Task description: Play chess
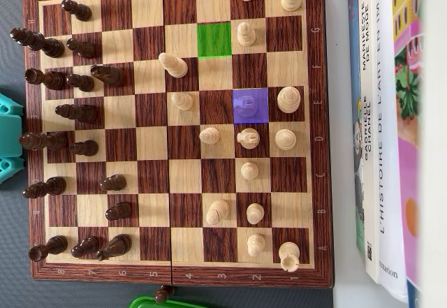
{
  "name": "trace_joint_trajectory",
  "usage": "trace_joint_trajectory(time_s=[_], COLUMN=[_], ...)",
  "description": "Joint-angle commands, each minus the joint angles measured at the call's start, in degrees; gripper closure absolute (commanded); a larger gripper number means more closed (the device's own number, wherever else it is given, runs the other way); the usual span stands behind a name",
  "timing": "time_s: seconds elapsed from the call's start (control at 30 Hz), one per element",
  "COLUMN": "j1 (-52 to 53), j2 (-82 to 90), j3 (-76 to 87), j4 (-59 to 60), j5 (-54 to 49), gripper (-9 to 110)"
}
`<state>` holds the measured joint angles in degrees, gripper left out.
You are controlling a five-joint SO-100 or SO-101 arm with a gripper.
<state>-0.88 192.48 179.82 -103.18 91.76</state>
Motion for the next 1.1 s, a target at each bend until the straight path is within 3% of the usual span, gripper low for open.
trace_joint_trajectory(time_s=[0.0, 1.07], j1=[0.2, 0.2], j2=[-0.7, -0.7], j3=[1.1, 1.1], j4=[-0.2, -0.2], j5=[0.3, 0.3], gripper=[90, 90])
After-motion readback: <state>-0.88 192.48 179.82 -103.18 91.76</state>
